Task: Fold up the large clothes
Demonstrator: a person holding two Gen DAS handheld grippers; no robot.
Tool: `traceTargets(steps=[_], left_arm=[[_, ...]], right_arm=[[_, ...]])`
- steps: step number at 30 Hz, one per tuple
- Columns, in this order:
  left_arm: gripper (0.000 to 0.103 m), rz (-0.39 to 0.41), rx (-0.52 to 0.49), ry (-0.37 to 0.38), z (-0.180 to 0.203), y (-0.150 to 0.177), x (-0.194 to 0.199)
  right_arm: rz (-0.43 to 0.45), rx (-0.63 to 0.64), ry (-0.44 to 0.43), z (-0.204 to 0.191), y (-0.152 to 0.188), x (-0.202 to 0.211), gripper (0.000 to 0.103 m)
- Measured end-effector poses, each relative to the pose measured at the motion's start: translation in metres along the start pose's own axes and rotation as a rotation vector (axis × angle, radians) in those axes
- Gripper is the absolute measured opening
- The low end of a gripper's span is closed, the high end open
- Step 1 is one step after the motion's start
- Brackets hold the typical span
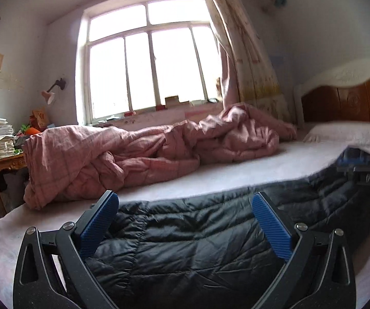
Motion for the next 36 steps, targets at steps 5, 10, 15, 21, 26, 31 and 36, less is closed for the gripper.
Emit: traceTargets(steps=[5, 10, 15, 21, 26, 31, 36], left_arm=[[0.103, -0.065, 0.033, -0.022, -0.008, 0.006, -0.012], [0.103, -0.129, 0.127, -0.040, -0.027, 0.012, -0.023], [0.103, -0.181, 0.189, -0.058, -0.039, 0.021, -0.032], [0.103, -0.207, 0.179, -0.034, -0.036, 0.025, -0.036], [0.101, -0.328, 0.090, -0.035, -0.017, 0.039, -0.055], [0.101, -0.288, 0.158, -0.014, -0.028, 0.036, -0.047], [0.101, -0.291, 0.152, -0.006, -0.025, 0.036, -0.047]], right_arm=[[-0.105, 0.006, -0.051, -0.022, 0.003, -0.003, 0.017], [-0.266, 0.021, -0.145, -0.055, -0.001, -0.021, 0.006], [-0.385, -0.005, -0.113, -0.083, -0.005, -0.046, 0.006], [-0.593, -0.097, -0.031, -0.077, 0.024, -0.109, 0.003], [-0.610, 0.046, 0.101, -0.090, 0.035, -0.122, 0.001], [-0.613, -0.154, -0.025, -0.068, -0.003, -0.119, 0.001], [-0.620, -0.164, 0.020, -0.060, -0.019, -0.140, 0.001]])
Point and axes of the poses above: each gripper's, at about its wrist camera, not at the fingertips, and x roughly against the way its jaws point, z to its right, y to its underside, the point moved 6 cm from there along -x, roughly the way its jaws point, and after that the axes turned 6 degrees about -z, right-handed, at the moved point
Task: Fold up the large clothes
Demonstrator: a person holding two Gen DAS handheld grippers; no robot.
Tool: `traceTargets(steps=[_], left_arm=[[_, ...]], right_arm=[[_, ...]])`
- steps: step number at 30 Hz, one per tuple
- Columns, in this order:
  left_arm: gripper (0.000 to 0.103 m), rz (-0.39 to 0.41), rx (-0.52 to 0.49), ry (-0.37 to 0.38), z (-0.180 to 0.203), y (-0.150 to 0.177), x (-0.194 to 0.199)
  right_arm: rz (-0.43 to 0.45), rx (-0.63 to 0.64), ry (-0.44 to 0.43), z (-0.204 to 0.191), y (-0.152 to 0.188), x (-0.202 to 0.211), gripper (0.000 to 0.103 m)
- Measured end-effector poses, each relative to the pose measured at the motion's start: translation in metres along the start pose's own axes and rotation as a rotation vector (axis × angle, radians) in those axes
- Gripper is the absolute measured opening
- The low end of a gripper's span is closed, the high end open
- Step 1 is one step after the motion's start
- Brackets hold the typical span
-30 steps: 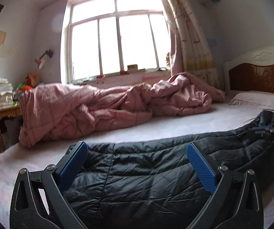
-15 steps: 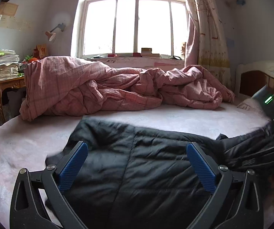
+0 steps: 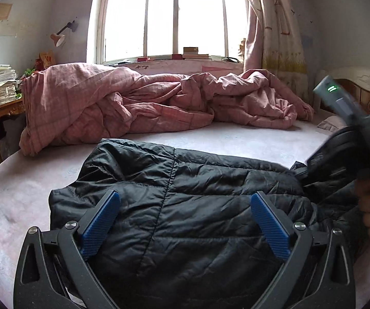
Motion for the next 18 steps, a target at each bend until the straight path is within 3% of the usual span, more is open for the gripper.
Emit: traceTargets(steps=[5, 9, 12, 14, 18], left_arm=[[0.101, 0.016, -0.017, 0.005, 0.004, -0.001, 0.003], [0.101, 0.018, -0.021, 0.007, 0.005, -0.002, 0.003], [0.101, 0.034, -0.001, 0.005, 0.000, -0.004, 0.007], [0.101, 0.040, 0.010, 0.005, -0.002, -0.004, 0.009], [0.101, 0.040, 0.002, 0.006, -0.002, -0.006, 0.008]], right_arm=[[-0.048, 0.002, 0.032, 0.013, -0.001, -0.042, 0.001], [0.018, 0.042, 0.044, 0.011, 0.011, -0.008, 0.001], [0.137, 0.076, -0.018, 0.009, 0.054, 0.038, 0.001], [0.116, 0.068, -0.097, 0.012, 0.089, 0.048, 0.001], [0.111, 0.037, -0.076, 0.023, 0.124, 0.037, 0.001]])
Point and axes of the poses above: each gripper's, at about its wrist camera, not at the fingertips, and x roughly against the way its jaws point, z to its right, y to its underside, the point moved 6 cm from there along -x, roughly the way its jaws point, and after that the axes turned 6 degrees about -z, right-handed, at the moved point
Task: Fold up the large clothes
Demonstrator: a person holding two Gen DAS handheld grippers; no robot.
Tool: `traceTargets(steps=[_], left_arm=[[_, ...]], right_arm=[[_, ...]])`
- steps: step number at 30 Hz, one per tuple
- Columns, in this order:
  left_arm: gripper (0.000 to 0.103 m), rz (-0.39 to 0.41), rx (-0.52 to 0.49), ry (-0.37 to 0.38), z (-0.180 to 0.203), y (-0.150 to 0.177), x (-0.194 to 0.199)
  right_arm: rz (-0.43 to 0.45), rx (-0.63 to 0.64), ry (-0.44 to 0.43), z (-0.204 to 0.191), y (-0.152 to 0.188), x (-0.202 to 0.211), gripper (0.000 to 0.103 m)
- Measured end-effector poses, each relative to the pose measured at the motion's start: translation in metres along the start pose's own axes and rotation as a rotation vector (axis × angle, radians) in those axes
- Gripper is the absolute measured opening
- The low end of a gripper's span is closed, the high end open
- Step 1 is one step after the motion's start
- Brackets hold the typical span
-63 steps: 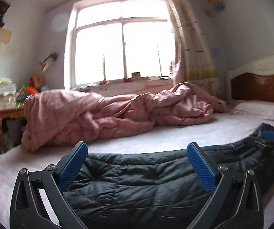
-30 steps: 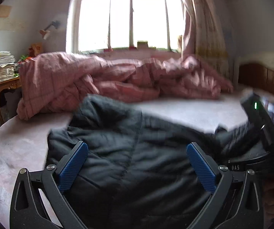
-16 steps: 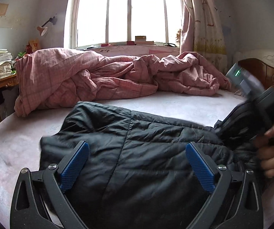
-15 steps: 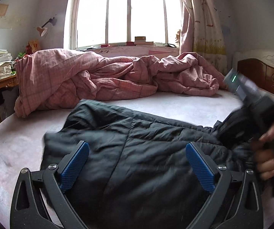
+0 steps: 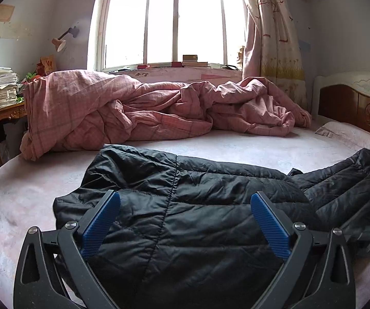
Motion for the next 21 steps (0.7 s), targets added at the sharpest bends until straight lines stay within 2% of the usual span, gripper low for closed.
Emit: traceTargets(steps=[2, 5, 7, 8, 10, 11, 13, 15, 17, 19, 20, 21], left_arm=[[0.101, 0.002, -0.007, -0.002, 0.001, 0.000, 0.000], [0.101, 0.010, -0.013, -0.007, 0.003, 0.001, 0.002], [0.101, 0.006, -0.023, -0.008, 0.005, 0.001, 0.001], [0.101, 0.006, -0.025, -0.008, 0.005, 0.001, 0.001], [0.101, 0.014, -0.021, -0.006, 0.005, 0.000, 0.003], [0.101, 0.017, -0.019, -0.005, 0.004, 0.000, 0.003], [0.101, 0.018, -0.022, -0.006, 0.004, 0.000, 0.004], [0.101, 0.018, -0.030, -0.006, 0.006, 0.000, 0.003], [0.101, 0.025, -0.036, -0.003, 0.007, -0.001, 0.005], [0.101, 0.033, -0.045, -0.004, 0.010, -0.002, 0.007], [0.101, 0.034, -0.048, -0.003, 0.011, -0.002, 0.008], [0.101, 0.037, -0.050, 0.000, 0.012, -0.004, 0.009]], right_arm=[[-0.018, 0.037, 0.032, -0.001, 0.005, -0.023, 0.001], [-0.002, 0.017, 0.029, 0.000, 0.005, -0.027, 0.001], [0.004, -0.029, -0.016, -0.002, 0.007, -0.011, 0.001], [0.026, -0.012, -0.047, -0.006, 0.013, 0.003, 0.001], [0.093, 0.024, -0.048, -0.015, 0.025, 0.022, 0.001], [0.093, 0.026, -0.029, -0.014, 0.030, 0.021, 0.001], [0.033, -0.007, 0.016, -0.005, 0.037, -0.003, 0.001], [0.027, -0.026, -0.012, 0.003, 0.039, -0.013, 0.001], [0.032, -0.034, -0.031, 0.006, 0.037, -0.005, 0.001], [0.069, -0.041, -0.052, 0.010, 0.038, 0.011, 0.001], [0.125, -0.062, -0.088, 0.017, 0.038, 0.024, 0.002], [0.190, -0.097, -0.120, 0.024, 0.037, 0.035, 0.009]])
Point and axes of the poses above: each gripper's, at about its wrist camera, not at the fingertips, and x roughly against the way its jaws point, z to its right, y to its underside, the point moved 6 cm from there along -x, roughly the way its jaws point, and after that the axes turned 6 degrees about -z, right-handed, at the moved point
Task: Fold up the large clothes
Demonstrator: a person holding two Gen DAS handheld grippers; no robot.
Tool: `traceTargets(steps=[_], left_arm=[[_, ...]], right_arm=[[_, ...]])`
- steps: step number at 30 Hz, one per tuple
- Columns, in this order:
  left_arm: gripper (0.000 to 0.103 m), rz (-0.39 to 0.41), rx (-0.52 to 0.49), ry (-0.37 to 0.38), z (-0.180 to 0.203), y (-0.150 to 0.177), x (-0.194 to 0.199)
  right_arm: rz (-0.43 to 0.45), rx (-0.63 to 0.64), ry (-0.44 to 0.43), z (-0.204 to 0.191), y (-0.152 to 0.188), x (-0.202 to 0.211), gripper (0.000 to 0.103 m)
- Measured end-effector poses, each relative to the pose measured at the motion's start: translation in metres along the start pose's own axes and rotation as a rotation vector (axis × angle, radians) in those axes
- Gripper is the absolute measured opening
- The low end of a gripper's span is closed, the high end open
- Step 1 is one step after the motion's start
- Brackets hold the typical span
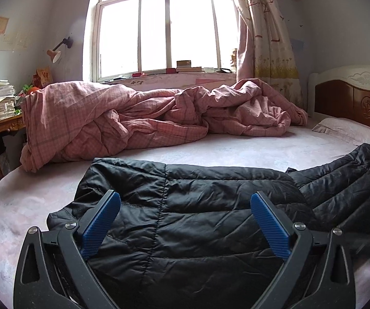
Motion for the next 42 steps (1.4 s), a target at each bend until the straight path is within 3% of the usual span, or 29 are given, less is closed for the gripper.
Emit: traceTargets(steps=[1, 2, 3, 6, 11, 14, 18, 21, 24, 26, 28, 31, 35, 42], left_arm=[[0.101, 0.011, 0.000, 0.005, 0.001, -0.002, 0.003], [0.101, 0.026, 0.001, 0.010, 0.001, -0.003, 0.006], [0.101, 0.039, 0.003, 0.014, 0.001, -0.004, 0.010], [0.101, 0.058, 0.007, 0.025, 0.001, -0.006, 0.015], [0.101, 0.073, 0.012, 0.021, 0.000, -0.007, 0.018], [0.101, 0.065, 0.027, 0.029, -0.002, -0.007, 0.017], [0.101, 0.050, 0.044, 0.033, -0.006, -0.006, 0.013], [0.101, 0.047, 0.026, 0.015, -0.004, -0.006, 0.013], [0.101, 0.041, 0.029, 0.026, -0.004, -0.006, 0.012], [0.101, 0.039, 0.033, 0.023, -0.005, -0.006, 0.011], [0.101, 0.040, 0.037, 0.025, -0.005, -0.006, 0.012], [0.101, 0.047, 0.039, 0.025, -0.005, -0.006, 0.015], [0.101, 0.059, 0.032, 0.027, -0.004, -0.006, 0.018], [0.101, 0.052, 0.025, 0.031, -0.002, -0.007, 0.018]], right_arm=[[0.091, -0.059, -0.028, 0.013, -0.005, 0.018, 0.030], [0.158, -0.108, -0.031, 0.028, -0.007, 0.033, 0.044], [0.204, -0.146, -0.005, 0.044, -0.008, 0.046, 0.066], [0.248, -0.214, 0.066, 0.080, -0.012, 0.065, 0.069], [0.265, -0.440, -0.041, 0.142, -0.008, 0.076, 0.071], [0.270, -0.540, 0.007, 0.173, -0.002, 0.069, 0.073], [0.250, -0.568, -0.104, 0.181, -0.013, 0.051, 0.075], [0.197, -0.552, -0.122, 0.178, -0.028, 0.038, 0.080], [0.169, -0.546, -0.140, 0.178, -0.040, 0.029, 0.079], [0.162, -0.529, -0.113, 0.179, -0.046, 0.022, 0.067], [0.179, -0.529, -0.090, 0.179, -0.048, 0.021, 0.044], [0.249, -0.496, -0.107, 0.174, -0.054, 0.033, 0.032], [0.295, -0.407, 0.046, 0.175, -0.062, 0.057, 0.028], [0.408, -0.282, 0.336, 0.179, -0.110, 0.124, 0.028]])
Point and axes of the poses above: each gripper's, at about its wrist camera, not at the fingertips, and x roughly against the way its jaws point, z to its right, y to its underside, the point moved 6 cm from there along -x, roughly the way its jaws point, and after that the axes turned 6 degrees about -z, right-handed, at the moved point
